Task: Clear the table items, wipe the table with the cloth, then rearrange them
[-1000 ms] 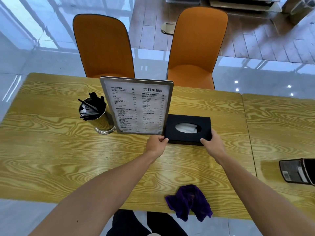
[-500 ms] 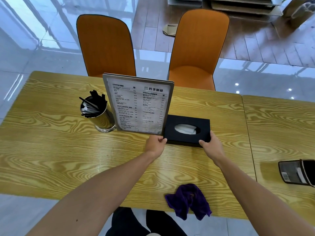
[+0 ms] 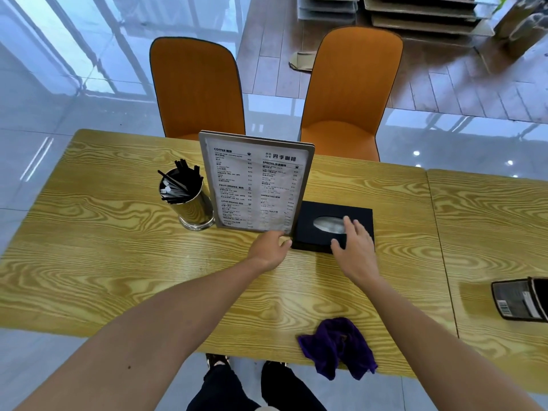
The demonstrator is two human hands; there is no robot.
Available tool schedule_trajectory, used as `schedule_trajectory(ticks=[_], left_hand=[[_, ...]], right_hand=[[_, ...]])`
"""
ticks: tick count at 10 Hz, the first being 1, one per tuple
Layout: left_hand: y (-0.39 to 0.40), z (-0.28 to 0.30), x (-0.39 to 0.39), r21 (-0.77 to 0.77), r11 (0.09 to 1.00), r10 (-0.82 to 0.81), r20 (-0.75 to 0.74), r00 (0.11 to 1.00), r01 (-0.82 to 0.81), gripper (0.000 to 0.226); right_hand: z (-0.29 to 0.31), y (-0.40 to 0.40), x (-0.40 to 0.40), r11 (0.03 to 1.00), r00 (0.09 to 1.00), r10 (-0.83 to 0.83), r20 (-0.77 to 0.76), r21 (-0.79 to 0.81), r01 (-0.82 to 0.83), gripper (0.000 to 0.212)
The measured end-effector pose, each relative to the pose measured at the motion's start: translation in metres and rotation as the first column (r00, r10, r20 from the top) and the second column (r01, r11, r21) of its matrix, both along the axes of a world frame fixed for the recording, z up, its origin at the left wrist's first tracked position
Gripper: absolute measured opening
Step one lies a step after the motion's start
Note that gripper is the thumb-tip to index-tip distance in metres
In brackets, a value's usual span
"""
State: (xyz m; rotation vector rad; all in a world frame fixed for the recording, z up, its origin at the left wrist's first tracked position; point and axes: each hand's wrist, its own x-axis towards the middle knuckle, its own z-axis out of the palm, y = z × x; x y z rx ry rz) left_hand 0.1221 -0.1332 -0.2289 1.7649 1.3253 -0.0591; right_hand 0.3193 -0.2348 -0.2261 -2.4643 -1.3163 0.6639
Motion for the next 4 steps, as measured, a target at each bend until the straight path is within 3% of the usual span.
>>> schedule_trajectory(ticks=[1, 2, 3, 4], left_hand=[[0.005, 0.008, -0.017, 0.058, 0.994, -0.093, -0.078, 0.993, 0.097, 0.054], [0.01, 0.018, -0.038, 0.113, 0.96, -0.216, -0.277, 0.936, 0.255, 0.058], [0.018, 0.026, -0.062, 0.102, 0.939, -0.263, -0.397, 0.879, 0.328, 0.066], [0.029, 0.039, -0.084, 0.092, 0.928, -0.292, -0.421, 0.859, 0.361, 0.065]], right_hand=[[0.009, 0.013, -0.029, 0.979, 0.985, 0.171, 0.016, -0.112, -0.169, 0.067], [0.023, 0.026, -0.06, 0.934, 0.961, 0.277, 0.007, -0.236, -0.267, 0.068], [0.037, 0.038, -0.091, 0.891, 0.937, 0.349, 0.021, -0.317, -0.325, 0.067], [0.05, 0.05, -0.116, 0.875, 0.92, 0.389, 0.053, -0.335, -0.351, 0.066]])
